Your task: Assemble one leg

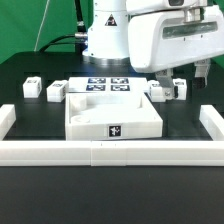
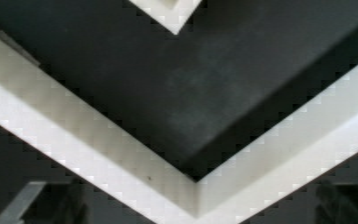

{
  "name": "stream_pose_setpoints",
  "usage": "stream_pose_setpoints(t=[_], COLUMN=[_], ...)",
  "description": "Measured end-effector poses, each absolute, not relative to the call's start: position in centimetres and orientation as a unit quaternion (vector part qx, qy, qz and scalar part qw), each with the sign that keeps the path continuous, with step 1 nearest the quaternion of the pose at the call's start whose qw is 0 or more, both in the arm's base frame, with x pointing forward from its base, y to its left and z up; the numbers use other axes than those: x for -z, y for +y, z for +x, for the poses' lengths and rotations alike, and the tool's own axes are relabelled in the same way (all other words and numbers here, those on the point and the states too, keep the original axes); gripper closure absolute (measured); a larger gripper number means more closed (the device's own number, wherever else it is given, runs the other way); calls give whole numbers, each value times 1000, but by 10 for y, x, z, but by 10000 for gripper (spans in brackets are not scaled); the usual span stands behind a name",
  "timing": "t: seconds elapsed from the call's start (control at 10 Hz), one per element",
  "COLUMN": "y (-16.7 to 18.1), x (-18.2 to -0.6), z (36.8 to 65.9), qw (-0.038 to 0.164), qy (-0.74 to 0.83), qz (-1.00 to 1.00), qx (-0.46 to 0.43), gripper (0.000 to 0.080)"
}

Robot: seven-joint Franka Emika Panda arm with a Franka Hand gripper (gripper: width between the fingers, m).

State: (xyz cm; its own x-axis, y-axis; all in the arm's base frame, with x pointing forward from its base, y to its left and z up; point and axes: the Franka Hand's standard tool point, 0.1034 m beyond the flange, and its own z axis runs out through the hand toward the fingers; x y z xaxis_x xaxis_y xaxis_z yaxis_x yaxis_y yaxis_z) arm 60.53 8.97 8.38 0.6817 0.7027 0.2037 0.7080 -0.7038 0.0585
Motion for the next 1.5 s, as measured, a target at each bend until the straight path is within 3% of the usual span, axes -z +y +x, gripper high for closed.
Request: stream_pose_setpoints(t=[0.2,0.4,0.8,1.0,1.3,1.5], y=[69,60,55,49,53,52], x=[-76,-68,-69,-66,-71,-70], z=[600,590,590,584,572,571], qw=[-11,-12,-12,-48,-68,-67], qy=[-520,-596,-590,-689,-740,-739], qz=[-848,-801,-806,-720,-668,-670], qx=[100,50,48,63,38,37], gripper=[150,150,150,150,150,150])
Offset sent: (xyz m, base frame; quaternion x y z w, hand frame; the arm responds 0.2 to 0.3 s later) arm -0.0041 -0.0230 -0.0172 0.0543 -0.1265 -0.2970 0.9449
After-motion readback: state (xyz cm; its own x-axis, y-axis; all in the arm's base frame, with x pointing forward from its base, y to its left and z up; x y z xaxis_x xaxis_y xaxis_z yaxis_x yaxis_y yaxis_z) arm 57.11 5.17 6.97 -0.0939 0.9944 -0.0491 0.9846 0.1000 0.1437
